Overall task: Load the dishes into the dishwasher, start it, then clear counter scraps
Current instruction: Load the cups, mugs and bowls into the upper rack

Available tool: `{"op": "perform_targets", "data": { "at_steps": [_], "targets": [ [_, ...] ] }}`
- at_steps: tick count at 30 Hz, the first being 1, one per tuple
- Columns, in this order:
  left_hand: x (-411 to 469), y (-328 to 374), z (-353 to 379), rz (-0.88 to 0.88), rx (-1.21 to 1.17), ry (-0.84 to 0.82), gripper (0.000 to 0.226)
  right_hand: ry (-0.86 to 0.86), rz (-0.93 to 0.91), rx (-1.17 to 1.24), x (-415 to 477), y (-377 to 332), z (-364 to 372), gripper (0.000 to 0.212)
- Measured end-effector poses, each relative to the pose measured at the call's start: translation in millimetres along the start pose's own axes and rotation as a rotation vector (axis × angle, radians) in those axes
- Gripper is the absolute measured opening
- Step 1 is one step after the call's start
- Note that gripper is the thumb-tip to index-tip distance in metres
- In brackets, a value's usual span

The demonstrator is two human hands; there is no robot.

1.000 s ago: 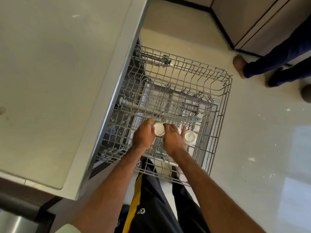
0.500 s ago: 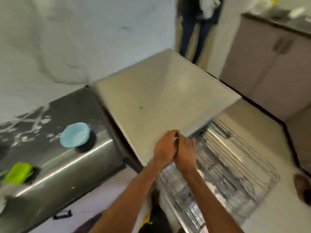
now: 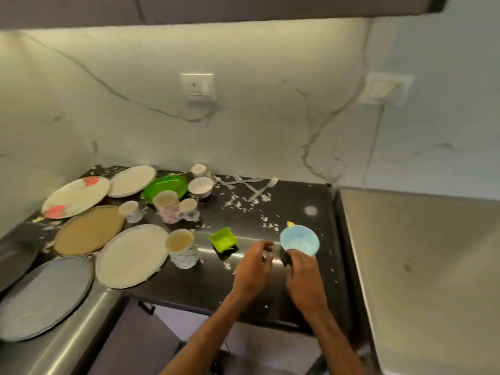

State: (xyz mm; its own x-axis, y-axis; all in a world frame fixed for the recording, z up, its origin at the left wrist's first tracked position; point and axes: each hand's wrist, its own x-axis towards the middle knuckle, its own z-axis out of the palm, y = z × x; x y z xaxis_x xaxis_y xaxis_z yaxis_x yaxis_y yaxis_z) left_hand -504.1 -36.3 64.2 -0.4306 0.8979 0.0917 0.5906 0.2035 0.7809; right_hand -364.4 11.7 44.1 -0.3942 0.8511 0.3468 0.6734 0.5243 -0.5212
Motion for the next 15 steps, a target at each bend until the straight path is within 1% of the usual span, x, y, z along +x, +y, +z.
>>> {"op": "perform_targets", "data": {
  "at_steps": [1,4,7,10,12,13,15],
  "targets": [
    [8.1,-9.9,-20.2,-0.004,0.002,0.041,0.027,-0.048,-0.017,-0.008,11.0,-15.1,13.3,0.042],
    [41.3,-43.9,-83.8,0.017,0.074,0.136,0.029,-0.161,-0.144,-0.035,55.6,-65.7,60.7,0.046],
    [70.9,-71.9,-136.6,-0.006,0.122,0.238,0.031,-0.306,-0.170,0.048,98.9,-115.7,98.8,0.049],
    [81.2,-100.6,-177.8,-0.093,0.249,0.287,0.026,-0.541,-0.252,0.046,121.2,-158.6,127.7,0.066],
    [80.3,-125.6,-193.4,-0.197,0.323,0.243,0.027,-0.666,-0.300,0.041,125.5,-175.8,138.1,0.074],
    [78.2,-139.2,-197.5,-0.269,0.304,0.186,0.030,-0.708,-0.296,0.061,127.6,-180.6,142.9,0.076],
    [70.5,-157.8,-196.3,-0.399,0.180,0.028,0.040,-0.761,-0.263,0.120,133.2,-184.0,148.3,0.075]
  ]
}}
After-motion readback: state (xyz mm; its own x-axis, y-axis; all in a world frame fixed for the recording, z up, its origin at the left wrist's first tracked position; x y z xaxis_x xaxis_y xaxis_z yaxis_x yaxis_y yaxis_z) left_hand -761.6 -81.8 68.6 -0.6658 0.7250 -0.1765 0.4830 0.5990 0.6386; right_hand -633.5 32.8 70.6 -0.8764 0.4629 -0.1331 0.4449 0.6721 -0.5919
